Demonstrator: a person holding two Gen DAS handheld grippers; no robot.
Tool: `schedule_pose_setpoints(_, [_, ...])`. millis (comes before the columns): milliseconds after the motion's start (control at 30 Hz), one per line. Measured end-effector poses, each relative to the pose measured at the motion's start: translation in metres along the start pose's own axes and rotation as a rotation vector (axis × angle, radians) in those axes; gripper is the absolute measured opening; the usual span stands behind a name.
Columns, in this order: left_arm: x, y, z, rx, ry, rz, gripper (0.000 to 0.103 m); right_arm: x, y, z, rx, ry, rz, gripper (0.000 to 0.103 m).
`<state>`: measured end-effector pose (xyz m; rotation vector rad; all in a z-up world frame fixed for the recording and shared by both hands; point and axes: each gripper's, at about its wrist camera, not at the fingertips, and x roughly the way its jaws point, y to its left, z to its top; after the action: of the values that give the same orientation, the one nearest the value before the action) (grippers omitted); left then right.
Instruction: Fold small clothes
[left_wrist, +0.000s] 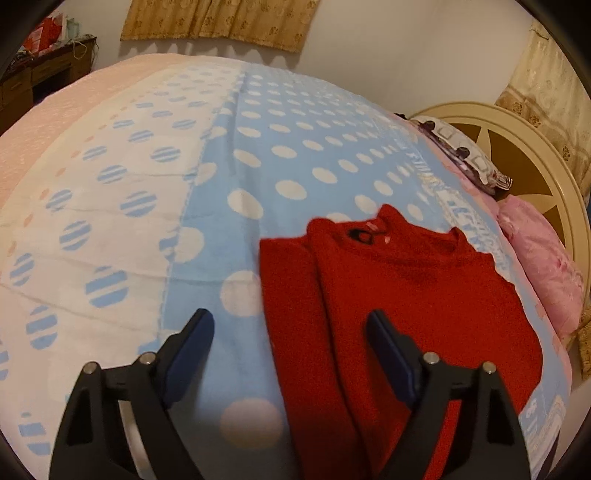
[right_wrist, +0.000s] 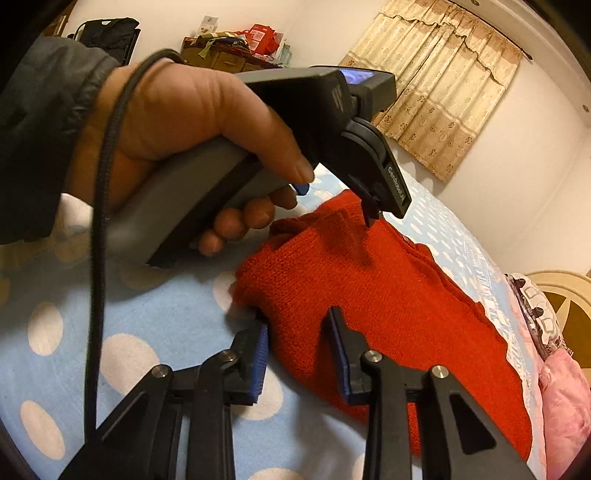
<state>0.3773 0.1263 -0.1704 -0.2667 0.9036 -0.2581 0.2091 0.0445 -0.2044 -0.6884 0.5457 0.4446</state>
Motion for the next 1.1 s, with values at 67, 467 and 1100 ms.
schedule_pose_setpoints(67, [0.002, 0.002, 0.003, -0.014, 0.000, -0.008, 0.085, 0.000, 0.000, 0.000, -0.003, 0.000, -0.003, 0.031])
schedule_pose_setpoints(467, [0.000, 0.012, 0.012, -0.049, 0.002, -0.090, 0.013, -0.010, -0.020, 0.003, 0.072, -0.014, 0.049, 0.015])
schedule_pose_setpoints(1100, [-0.029, -0.041, 0.041, -0.028, -0.069, -0.186, 0.011, -0.048, -0.093, -0.021, 0.264, -0.087, 0.036, 0.008])
